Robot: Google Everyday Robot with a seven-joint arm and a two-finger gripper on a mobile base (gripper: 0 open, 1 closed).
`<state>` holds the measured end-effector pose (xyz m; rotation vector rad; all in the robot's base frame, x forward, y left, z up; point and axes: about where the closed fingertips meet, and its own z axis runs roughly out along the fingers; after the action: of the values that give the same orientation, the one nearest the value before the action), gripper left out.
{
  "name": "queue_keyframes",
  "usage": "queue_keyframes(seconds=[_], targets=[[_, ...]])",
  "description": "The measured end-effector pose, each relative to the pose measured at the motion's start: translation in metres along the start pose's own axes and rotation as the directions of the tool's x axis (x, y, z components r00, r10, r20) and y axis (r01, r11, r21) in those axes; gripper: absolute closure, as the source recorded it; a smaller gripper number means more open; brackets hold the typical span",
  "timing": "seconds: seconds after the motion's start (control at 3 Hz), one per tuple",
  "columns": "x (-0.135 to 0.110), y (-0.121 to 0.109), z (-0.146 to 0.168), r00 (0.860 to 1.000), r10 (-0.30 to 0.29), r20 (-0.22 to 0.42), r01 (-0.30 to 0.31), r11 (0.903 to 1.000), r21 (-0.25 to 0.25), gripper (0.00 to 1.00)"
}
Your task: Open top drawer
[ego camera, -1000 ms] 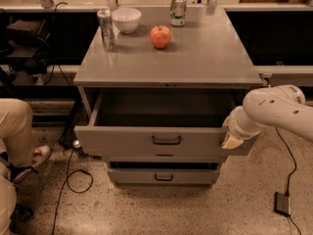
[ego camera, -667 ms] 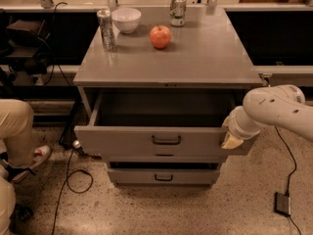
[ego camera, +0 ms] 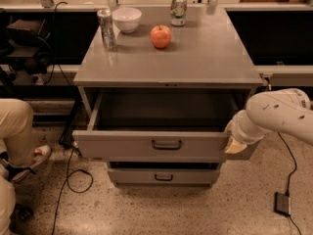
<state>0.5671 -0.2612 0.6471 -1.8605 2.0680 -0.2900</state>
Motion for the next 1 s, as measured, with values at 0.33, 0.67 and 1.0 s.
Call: queue_keyframes(seconds=[0.33, 0.67, 1.0], targets=[[0.005, 0.016, -0.008, 0.999, 0.032, -0.014, -0.032, 0.9995, 0.001, 1.0], [0.005, 0.016, -0.008, 0.999, 0.032, -0.014, -0.032, 0.9995, 0.001, 1.0], [0.009, 0.03, -0.015, 0.998, 0.061, -0.027, -0.061, 0.9981, 0.004, 1.0]])
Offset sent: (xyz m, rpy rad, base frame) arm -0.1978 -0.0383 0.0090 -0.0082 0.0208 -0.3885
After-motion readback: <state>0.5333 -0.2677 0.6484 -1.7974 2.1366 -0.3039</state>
